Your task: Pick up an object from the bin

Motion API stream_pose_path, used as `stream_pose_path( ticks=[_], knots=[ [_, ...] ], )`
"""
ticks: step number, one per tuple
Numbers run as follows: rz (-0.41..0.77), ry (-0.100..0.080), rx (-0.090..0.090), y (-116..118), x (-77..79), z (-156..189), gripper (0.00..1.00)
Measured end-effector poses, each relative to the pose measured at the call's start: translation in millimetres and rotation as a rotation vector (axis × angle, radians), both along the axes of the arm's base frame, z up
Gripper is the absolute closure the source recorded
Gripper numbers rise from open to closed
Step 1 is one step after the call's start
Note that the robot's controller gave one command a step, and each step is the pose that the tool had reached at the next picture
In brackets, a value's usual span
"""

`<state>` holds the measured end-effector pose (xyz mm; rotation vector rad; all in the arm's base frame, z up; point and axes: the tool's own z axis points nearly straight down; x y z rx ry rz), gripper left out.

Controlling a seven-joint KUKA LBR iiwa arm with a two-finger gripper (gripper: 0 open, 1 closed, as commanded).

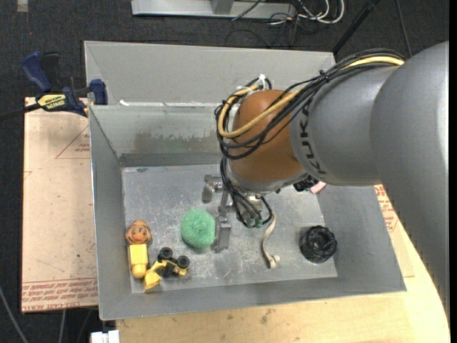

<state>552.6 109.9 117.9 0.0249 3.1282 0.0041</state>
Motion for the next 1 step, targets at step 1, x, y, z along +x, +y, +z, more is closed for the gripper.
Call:
stream_pose_path(
  ticks=[1],
  knots=[
    [-0.008, 0.013, 0.000, 19.3, 11.4, -32.8, 0.00]
  ],
)
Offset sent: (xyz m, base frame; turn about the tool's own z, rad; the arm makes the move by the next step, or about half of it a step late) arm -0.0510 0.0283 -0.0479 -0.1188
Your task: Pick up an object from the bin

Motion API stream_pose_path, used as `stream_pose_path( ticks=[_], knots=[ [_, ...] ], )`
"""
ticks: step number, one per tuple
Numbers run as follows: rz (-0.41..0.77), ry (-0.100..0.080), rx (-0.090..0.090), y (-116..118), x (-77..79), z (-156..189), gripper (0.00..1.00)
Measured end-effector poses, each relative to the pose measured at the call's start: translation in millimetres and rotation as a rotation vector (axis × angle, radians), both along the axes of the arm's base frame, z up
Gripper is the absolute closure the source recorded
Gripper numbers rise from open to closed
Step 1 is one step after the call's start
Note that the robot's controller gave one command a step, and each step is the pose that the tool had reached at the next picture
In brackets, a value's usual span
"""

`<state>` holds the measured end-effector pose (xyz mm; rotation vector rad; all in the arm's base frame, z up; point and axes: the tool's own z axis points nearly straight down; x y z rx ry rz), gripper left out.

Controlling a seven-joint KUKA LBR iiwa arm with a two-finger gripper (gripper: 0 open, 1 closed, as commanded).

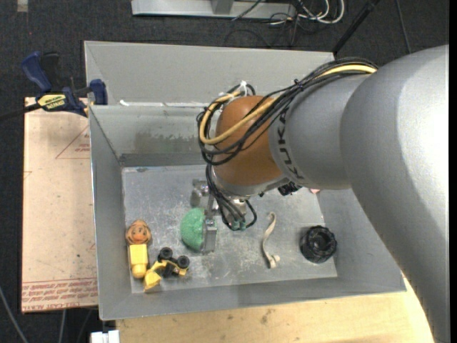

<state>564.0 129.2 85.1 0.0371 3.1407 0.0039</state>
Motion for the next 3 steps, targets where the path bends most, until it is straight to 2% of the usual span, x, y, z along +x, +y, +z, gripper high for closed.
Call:
stream_pose_path(
  ticks=[1, 2, 3],
  knots=[
    [0.125, 0.001, -0.001, 10, -62.6, -16, 1.00],
    [0.125, 0.001, -0.001, 9, -62.5, -16, 1.00],
    [0.115, -0.005, -0.001, 5, -48.3, 151, 1.00]
  ],
)
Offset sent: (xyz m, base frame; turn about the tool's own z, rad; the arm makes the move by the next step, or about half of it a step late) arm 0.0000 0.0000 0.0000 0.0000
